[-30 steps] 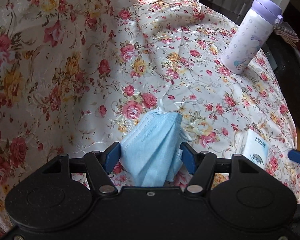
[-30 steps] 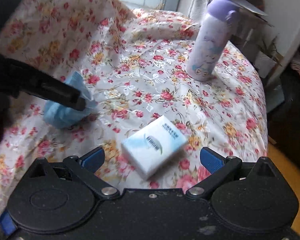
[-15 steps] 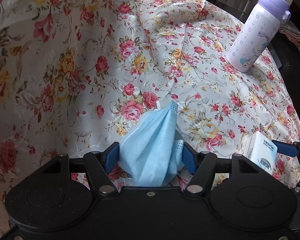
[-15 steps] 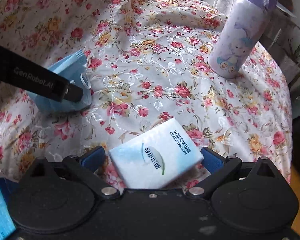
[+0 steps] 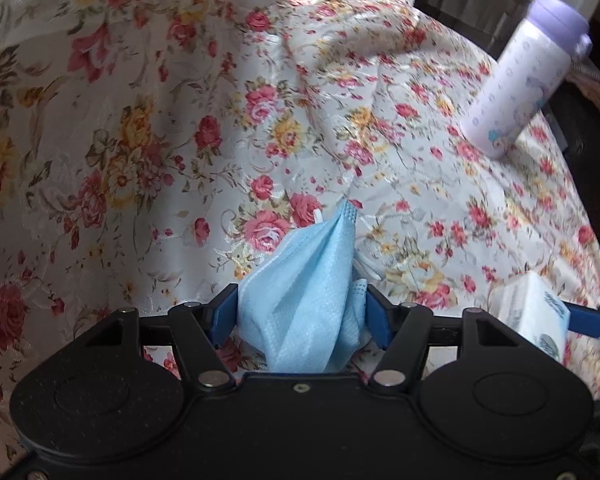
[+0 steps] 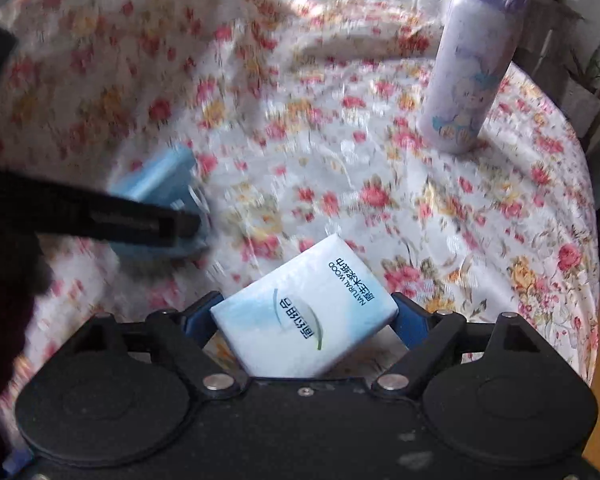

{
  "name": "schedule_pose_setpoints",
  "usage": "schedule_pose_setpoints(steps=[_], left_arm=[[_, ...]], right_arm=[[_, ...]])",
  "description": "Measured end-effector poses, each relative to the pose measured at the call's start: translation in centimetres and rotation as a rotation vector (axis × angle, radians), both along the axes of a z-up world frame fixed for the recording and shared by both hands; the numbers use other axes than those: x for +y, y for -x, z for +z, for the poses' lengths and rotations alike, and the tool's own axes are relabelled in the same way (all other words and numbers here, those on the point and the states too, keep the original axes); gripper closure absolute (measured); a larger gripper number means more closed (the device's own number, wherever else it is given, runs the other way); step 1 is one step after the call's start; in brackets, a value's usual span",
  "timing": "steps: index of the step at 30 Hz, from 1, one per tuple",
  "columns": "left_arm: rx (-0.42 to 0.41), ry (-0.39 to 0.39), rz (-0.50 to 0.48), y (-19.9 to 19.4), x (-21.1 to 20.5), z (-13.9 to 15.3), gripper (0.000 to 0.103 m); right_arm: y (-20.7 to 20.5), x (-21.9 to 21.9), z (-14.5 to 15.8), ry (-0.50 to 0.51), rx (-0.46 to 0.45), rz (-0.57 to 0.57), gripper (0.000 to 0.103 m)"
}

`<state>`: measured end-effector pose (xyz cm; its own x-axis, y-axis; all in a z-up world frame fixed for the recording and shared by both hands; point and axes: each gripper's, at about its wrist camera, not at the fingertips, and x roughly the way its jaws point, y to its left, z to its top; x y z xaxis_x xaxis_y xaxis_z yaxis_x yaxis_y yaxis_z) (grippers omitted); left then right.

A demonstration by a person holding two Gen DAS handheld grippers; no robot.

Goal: Organize soft objects
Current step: 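Grasp the white tissue packet with the right tool while the left tool holds the mask, then carry the mask with the left tool while the right tool carries the white packet to the tray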

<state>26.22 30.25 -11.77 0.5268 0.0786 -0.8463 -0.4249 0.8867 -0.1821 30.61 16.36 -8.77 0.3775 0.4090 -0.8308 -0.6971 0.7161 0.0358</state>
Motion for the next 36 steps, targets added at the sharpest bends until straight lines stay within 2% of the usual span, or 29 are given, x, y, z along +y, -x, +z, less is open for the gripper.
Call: schedule_pose_setpoints(steps=[4,7,11,15,19,25,31,36], left_arm=[[-0.017,-0.001,0.037,0.5,0.4,0.1,0.045],[-0.029,-0.024,0.074,0.9,0.7,0.4,0.049],[-0.03,-0.043,0.097,1.7,1.0,0.7,0.052],[-0.037,-0.015,0.131,3.6,2.2,1.8,0.054],[-0.031,0.013,0.126,5.7,3.4,3.7,0.054],[0.044,-0.111,0.054,10.4,2.4,6.9,0.054],[0.064,-0.131,0.003,15.3,0.9,9.8,0.054],[0.062,-0.09,-0.071,18.4,-1.7,11.3,0.054]], right_arm=[[1.8,0.4,2.4,-0.068,-0.023,-0.045,0.015],[3.8,0.5,3.5,-0.08,-0.059,-0.08,0.015],[6.8,0.1,4.9,-0.13,-0.053,-0.126,0.015],[10.2,0.2,6.5,-0.179,-0.084,-0.115,0.015],[13.4,0.5,7.5,-0.238,-0.072,-0.08,0.015],[18.2,0.2,7.8,-0.275,-0.032,-0.042,0.015],[22.7,-2.9,6.9,-0.276,0.027,-0.062,0.015],[25.8,-7.9,5.2,-0.256,0.085,-0.146,0.015]])
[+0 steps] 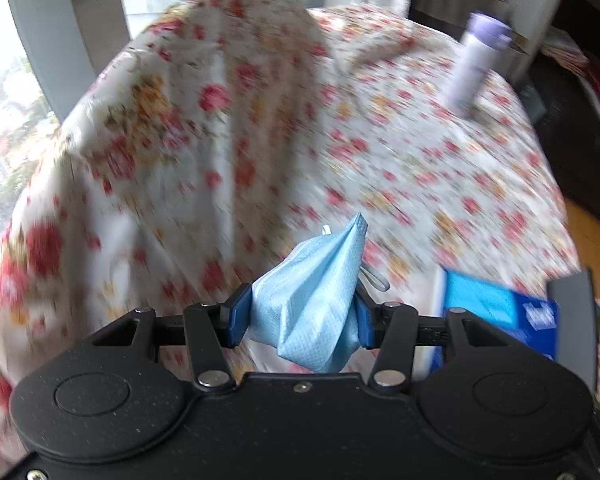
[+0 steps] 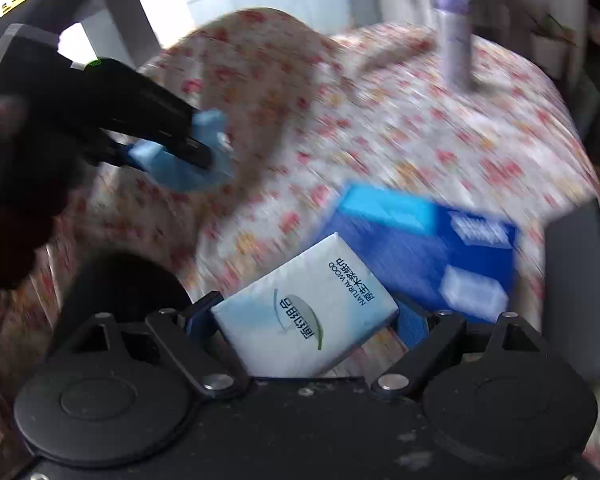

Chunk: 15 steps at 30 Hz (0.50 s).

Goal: Organize soft objects
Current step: 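Carry the mask with the left tool while the right tool carries the white packet to the tray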

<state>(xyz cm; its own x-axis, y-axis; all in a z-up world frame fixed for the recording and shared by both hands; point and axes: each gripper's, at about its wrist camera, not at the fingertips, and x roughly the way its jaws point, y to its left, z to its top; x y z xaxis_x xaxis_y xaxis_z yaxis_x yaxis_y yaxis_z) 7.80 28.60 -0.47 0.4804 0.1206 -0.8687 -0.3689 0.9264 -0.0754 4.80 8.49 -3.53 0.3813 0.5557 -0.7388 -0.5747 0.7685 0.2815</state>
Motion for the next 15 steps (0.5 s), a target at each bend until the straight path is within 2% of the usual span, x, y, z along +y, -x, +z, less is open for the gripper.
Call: schedule_pose_setpoints(steps=[4,8,15], left_arm=[[0.019,-0.021,-0.115,1.5,-4.3,0.2,0.054],[0.03,-0.003,-0.265,2.8,-9.3,0.2,0.054],[0.023,0.035,-0.519,2.3,-17.9,0.9,0.053]], right_arm=[[1.7,-4.7,-1.2,0.009,0.045,-0.124,0.014],[3.0,-10.1,-2.0,0.001,0.078,-0.289,0.014],[3.7,-19.6,-2.0,-0.007,0.034,-0.585,0.014]])
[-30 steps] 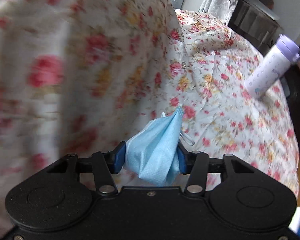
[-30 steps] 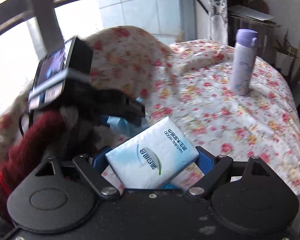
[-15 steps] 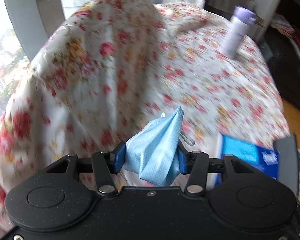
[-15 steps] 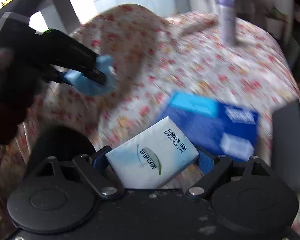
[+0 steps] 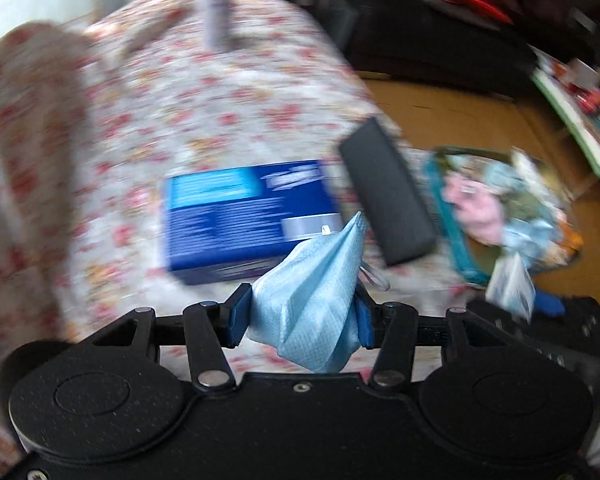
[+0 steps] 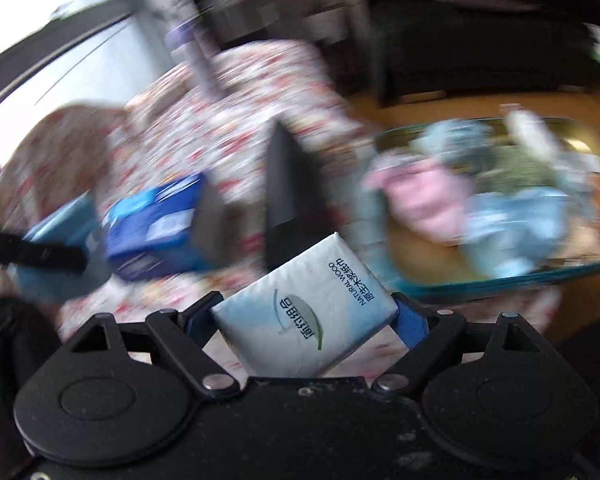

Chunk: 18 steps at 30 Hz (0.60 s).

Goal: Organize soft objects
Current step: 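Carry the mask with the left tool while the right tool carries the white packet to the tray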

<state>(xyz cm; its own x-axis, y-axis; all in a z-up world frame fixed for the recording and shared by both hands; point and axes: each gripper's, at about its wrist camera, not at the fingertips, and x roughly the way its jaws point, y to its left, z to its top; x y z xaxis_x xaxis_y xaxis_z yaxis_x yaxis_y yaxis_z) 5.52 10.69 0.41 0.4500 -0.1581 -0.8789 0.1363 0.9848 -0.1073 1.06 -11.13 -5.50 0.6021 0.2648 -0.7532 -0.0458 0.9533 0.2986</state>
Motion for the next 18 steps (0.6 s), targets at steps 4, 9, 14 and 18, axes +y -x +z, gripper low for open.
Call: schedule_pose_setpoints(steps=[4,9,14,18], left_arm=[[-0.018,0.026,-0.107,-0.5,-4.0,0.8,0.053],[-0.039,0.049,-0.2,-1.2,-8.9,1.1,0.053],[0.014,0.106,-0.277,-3.8,-13.5,-0.5,0.053],[0.027,0.102,-0.316,-5.2,-16.8,-1.8,0.051]], right_arm=[[-0.6,-4.6,0.2,0.037,-0.043,-0.156,0.014],[-2.0,-8.7,-0.2,0.152,-0.094,-0.318,0.014],[-2.6,-11.5,-0.3,0.147,-0.108,-0.39,0.014],[-3.2,-13.2,-0.1,0.146,-0.123,-0.421,0.014]])
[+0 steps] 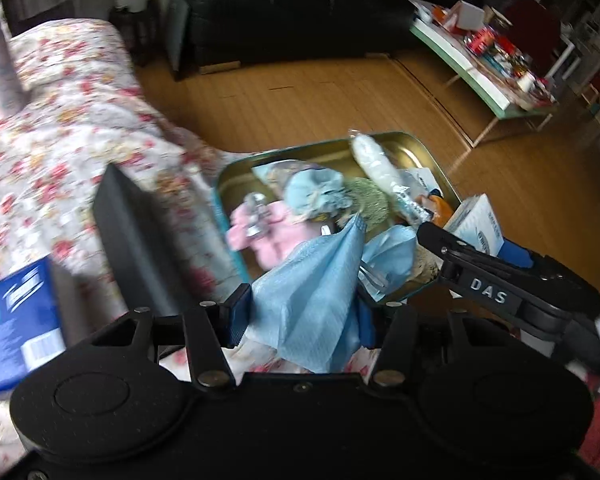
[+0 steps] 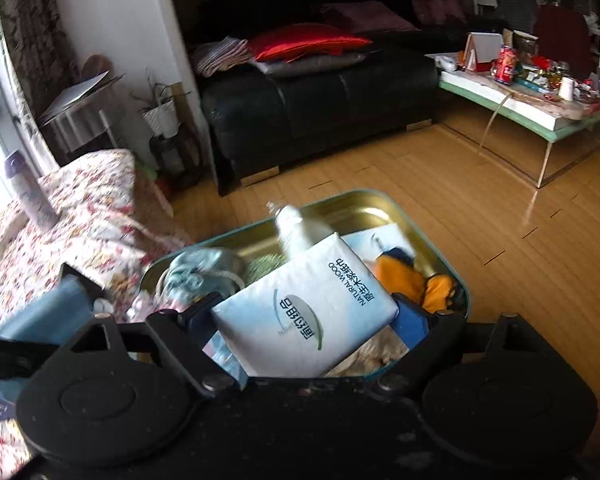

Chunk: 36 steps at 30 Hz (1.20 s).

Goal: Organize soft objects
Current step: 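Carry the mask with the left tool while the right tool carries the white packet to the tray, then open the left tool to drop the blue mask into the tray, then open the right tool to drop the white tissue packet into the tray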

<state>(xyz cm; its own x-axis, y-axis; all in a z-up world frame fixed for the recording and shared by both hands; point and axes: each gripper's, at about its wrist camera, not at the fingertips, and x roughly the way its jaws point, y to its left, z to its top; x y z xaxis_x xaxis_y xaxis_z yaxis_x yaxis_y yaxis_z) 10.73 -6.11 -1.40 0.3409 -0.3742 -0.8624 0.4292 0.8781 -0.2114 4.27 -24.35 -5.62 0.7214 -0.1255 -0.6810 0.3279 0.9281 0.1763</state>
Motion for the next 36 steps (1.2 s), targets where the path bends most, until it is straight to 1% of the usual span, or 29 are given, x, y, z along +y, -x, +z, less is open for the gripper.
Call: schedule_pose_setpoints(steps=[1,2,3,4,7,13,16,20,23,25,29,32,36], left_arm=[[-0.008,-0.001,-0.007,-0.3,-0.6,-0.4,0.047],[-0.015,-0.01,-0.011,-0.5,-1.2,-0.6,0.035],[-0.027,-0.024,-0.013,-0.6,-1.6,-0.9,0.028],[-0.048,-0.037,-0.011,-0.7,-1.8,-1.2,0.026],[-0.055,-0.059,-0.015,-0.8,-2.3,-1.7,0.025],[-0.005,-0.039,0.039,-1.3,-0.8,-2.9,0.024],[0.004,-0.02,0.071,-1.4,0.6,-2.8,0.024],[-0.02,-0.014,0.111,-1.0,2.1,-2.0,0.024],[-0.035,-0.005,0.134,-0.8,3.2,-1.3,0.024],[-0.05,-0.018,0.141,-0.5,3.7,-1.0,0.024],[-0.088,-0.049,0.136,0.5,4.2,-0.8,0.024],[-0.094,-0.056,0.124,1.1,4.3,-1.1,0.024],[-0.103,-0.061,0.109,1.5,4.0,-1.3,0.024]], right_arm=[[-0.4,-0.1,-0.1,-0.002,-0.003,-0.009,0.014],[-0.5,-0.3,-0.1,-0.005,-0.005,-0.018,0.014],[-0.7,-0.6,-0.1,-0.007,-0.006,-0.025,0.014],[-0.6,-1.1,0.0,-0.01,-0.006,-0.032,0.014],[-0.7,-2.0,-0.1,-0.018,-0.003,-0.048,0.014],[-1.0,-2.4,-0.5,-0.014,0.019,-0.063,0.014],[-0.9,-2.3,-0.5,-0.016,0.024,-0.069,0.014],[-1.3,-2.2,-0.2,-0.025,0.031,-0.069,0.014],[-1.9,-2.0,0.3,-0.001,0.026,-0.065,0.014],[-2.3,-2.3,0.7,0.013,0.015,-0.076,0.014],[-3.8,-4.3,1.5,-0.013,0.012,-0.09,0.014],[-5.8,-5.8,1.6,-0.006,0.042,-0.091,0.014],[-9.2,-7.3,0.8,-0.011,0.102,-0.093,0.014]])
